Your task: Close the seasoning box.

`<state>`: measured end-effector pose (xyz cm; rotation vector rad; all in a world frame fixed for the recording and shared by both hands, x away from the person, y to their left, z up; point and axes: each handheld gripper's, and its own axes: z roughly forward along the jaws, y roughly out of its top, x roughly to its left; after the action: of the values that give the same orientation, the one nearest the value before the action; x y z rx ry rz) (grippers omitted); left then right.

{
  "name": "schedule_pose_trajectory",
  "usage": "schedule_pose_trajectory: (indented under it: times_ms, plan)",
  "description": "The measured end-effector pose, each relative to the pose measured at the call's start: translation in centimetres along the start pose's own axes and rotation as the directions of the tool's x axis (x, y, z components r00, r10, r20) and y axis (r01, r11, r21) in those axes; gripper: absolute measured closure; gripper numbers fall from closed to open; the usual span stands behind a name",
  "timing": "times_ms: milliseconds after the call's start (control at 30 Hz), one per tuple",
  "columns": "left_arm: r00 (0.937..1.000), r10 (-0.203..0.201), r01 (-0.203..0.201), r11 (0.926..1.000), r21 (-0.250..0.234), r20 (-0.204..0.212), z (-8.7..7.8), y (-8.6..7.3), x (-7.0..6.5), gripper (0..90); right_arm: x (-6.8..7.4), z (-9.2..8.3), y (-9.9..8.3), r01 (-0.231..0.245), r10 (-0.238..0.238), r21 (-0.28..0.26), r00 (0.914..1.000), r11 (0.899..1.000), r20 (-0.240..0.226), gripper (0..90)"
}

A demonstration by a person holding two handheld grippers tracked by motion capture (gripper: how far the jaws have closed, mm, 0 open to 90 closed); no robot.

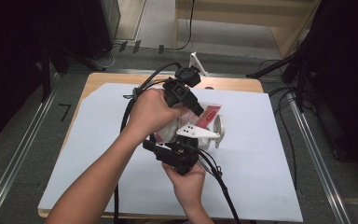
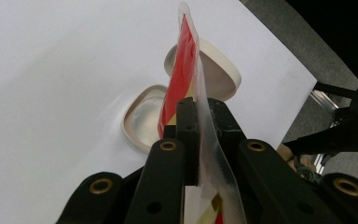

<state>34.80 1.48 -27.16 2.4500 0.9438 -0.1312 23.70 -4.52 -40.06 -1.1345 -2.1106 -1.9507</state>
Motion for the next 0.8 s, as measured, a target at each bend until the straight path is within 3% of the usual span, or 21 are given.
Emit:
schedule_pose_trajectory:
  times_ms: [567,800]
  plan:
    - [0.9988,-0.027,0.026,0.9995,-0.016,-0.041,-0.8,-0.2,1.2,84.7,-0.4,1.5,0.8,0.002,-0.002,0.008,0.9993,1.000,-0.038,64.1]
    - [0.9988,-0.033,0.033,0.9994,-0.010,-0.036,-0.6,-0.3,1.5,84.7,-0.5,1.8,0.7,-0.003,0.004,0.011,0.9990,1.000,-0.044,64.1]
